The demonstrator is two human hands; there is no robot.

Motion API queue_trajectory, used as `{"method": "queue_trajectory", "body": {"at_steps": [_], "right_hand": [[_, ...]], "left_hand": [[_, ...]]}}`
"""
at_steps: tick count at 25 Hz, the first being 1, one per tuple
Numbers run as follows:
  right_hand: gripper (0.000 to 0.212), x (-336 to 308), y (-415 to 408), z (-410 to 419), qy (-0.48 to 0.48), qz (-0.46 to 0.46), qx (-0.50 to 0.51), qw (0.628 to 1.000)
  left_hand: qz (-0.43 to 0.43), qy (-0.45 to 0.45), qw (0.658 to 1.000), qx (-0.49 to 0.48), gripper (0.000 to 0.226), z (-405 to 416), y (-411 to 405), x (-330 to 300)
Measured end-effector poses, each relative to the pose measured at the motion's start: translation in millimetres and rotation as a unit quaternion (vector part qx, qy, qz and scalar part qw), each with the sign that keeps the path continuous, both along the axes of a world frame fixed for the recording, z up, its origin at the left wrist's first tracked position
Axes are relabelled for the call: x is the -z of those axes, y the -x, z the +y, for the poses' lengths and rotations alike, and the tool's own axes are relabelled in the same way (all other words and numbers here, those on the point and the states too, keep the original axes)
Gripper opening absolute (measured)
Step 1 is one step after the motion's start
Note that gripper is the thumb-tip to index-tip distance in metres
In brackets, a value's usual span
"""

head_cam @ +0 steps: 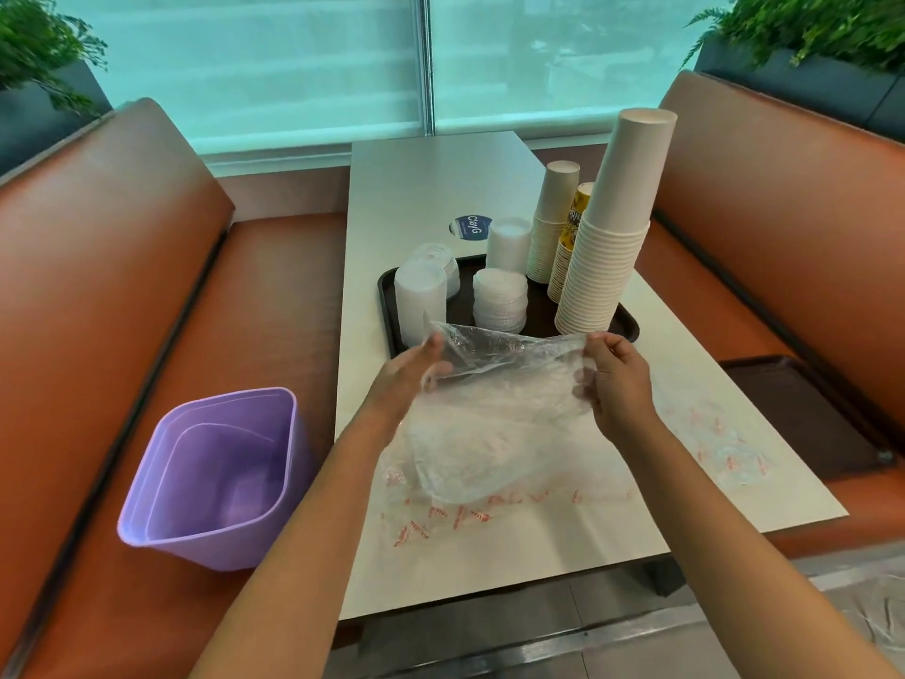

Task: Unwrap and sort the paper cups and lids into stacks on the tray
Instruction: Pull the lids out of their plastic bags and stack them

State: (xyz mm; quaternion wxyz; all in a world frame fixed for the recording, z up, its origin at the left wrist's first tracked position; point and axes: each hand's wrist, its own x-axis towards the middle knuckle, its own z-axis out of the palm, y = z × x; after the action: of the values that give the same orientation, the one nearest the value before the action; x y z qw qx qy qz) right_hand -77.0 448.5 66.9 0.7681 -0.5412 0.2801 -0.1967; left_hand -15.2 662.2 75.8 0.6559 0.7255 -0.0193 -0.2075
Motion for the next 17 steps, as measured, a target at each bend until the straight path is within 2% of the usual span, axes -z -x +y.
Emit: {"method": "queue_trajectory", "body": {"at_steps": [2, 5, 7, 9, 12, 14, 17], "right_hand": [[0.019, -2.2, -0.9, -8.8, 0.039, 0.01, -0.005, 0.999], [0.027, -7.8, -0.6, -26.1, 0.097, 0.083, -0.016, 0.992], [0.037, -6.2, -0.5, -42.9, 0.036, 0.126, -0.068, 0.989], [0.035, -3.6, -0.8, -60.8, -0.045, 0.13, -0.178, 0.974], [0.024, 3.4, -2.8, -74.5, -0.05, 0.13, -0.287, 0.948], [0.021, 8.5, -6.8, -78.7, -0.016, 0.114, -0.283, 0.952], [0.02, 11.4, -14.1, -83.4, -0.047, 0.056, -0.211, 0.975]], "left_hand": [[-0.04, -0.073, 0.994, 0.066, 0.038, -11.1, -4.2, -2.8], [-0.079, -0.058, 0.995, -0.03, 0.018, -32.1, -5.7, 0.4], [-0.06, -0.009, 0.993, -0.103, 0.018, -40.9, -6.7, 1.6], [-0.043, 0.001, 0.991, -0.127, 0.021, -48.1, -7.4, 0.0], [-0.035, -0.02, 0.991, -0.127, 0.022, -56.6, -9.3, 1.5], [-0.025, -0.019, 0.992, -0.122, 0.022, -62.1, -8.2, 4.5], [-0.023, -0.018, 0.991, -0.128, 0.02, -68.3, -3.4, 9.1]]}}
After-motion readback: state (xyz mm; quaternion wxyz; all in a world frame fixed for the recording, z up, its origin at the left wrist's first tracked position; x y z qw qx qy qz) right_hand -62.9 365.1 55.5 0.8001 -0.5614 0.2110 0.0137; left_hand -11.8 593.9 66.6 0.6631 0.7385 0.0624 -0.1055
